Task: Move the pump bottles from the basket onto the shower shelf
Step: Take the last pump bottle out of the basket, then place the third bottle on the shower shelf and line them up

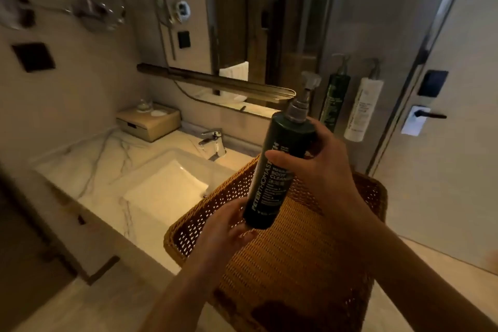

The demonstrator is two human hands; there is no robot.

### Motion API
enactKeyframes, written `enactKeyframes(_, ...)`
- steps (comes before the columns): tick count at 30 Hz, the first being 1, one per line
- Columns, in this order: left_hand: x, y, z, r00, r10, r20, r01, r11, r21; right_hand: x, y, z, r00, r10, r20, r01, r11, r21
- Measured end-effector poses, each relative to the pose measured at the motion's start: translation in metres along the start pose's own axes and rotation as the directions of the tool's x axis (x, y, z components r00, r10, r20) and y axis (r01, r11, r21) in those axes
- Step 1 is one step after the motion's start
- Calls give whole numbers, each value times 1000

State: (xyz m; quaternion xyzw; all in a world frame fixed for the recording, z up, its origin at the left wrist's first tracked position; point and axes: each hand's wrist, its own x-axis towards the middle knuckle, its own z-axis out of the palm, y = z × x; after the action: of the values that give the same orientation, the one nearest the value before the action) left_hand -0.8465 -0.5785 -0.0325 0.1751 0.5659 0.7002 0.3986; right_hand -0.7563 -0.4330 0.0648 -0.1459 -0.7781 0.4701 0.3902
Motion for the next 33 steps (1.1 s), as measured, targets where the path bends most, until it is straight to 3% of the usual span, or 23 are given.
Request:
enactKeyframes(4,-50,-19,-3,995,-44,-89,1,901,-434,-32,-14,0,991,-61,120,48,993,106)
enactKeyframes(7,-90,-38,-8,976,-71,-204,-57,829,-557,-57,-21,10,976,-70,207,38,987,156)
enactKeyframes(14,-183,-51,-38,851,-76,-519,-309,728,-613,-99,-58,76,903,-92,419,-49,948,313)
enactKeyframes(19,-252,-63,-78,728,-109,-677,-430,696,-574,-149,-85,147,802,-167,573,-96,911,400)
enactKeyframes(26,-352,-93,-160,580,-269,-769,-527,596,-606,-246,-125,262,630,-261,731,-147,884,443)
enactKeyframes(33,-470,-121,-254,405,-336,-850,-645,554,-526,-345,-177,386,489,-250,836,-235,885,402)
